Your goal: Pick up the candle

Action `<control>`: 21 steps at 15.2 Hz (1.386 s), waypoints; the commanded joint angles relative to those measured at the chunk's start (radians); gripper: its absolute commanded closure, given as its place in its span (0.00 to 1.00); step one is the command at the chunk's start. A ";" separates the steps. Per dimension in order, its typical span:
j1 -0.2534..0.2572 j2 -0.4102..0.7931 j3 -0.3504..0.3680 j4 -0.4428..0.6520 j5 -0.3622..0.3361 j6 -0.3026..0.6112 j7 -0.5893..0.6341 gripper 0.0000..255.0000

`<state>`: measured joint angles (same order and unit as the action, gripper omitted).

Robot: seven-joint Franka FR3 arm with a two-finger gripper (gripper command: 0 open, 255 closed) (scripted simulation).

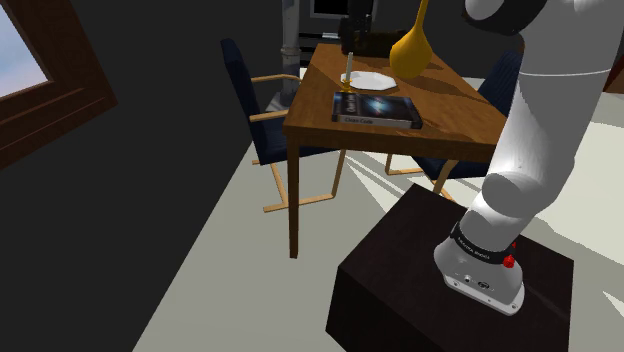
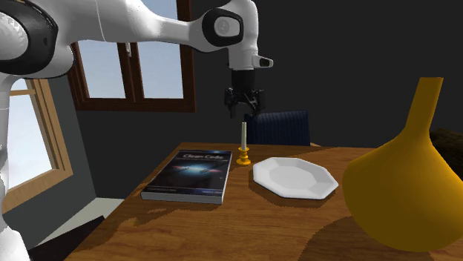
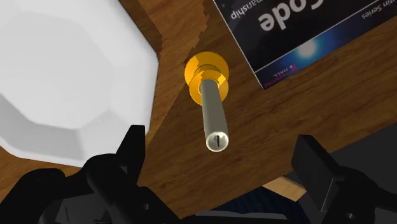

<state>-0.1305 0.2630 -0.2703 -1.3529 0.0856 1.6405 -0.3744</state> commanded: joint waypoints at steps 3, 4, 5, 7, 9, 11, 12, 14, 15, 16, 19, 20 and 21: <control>0.004 -0.007 0.001 -0.062 -0.002 0.055 0.000 0.00; 0.005 -0.009 0.001 -0.078 -0.003 0.070 -0.001 0.00; 0.005 -0.011 0.001 -0.088 -0.003 0.078 -0.001 0.00; 0.005 -0.011 0.001 -0.088 -0.003 0.078 0.000 1.00; 0.006 -0.011 0.002 -0.088 -0.003 0.078 0.000 1.00; 0.006 -0.011 0.002 -0.088 -0.003 0.078 0.000 1.00; 0.006 -0.011 0.002 -0.088 -0.003 0.078 0.001 1.00; 0.006 -0.011 0.002 -0.088 -0.003 0.078 0.001 1.00; 0.006 -0.011 0.002 -0.089 -0.003 0.078 0.001 1.00; 0.005 -0.010 0.001 -0.088 -0.003 0.078 -0.001 1.00; 0.002 -0.003 0.000 -0.037 -0.001 0.034 0.000 1.00; 0.001 0.000 0.000 -0.019 0.000 0.019 0.000 1.00; 0.000 0.003 0.000 -0.001 0.000 0.004 0.000 1.00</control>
<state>-0.1290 0.2629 -0.2697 -1.3711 0.0851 1.6595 -0.3735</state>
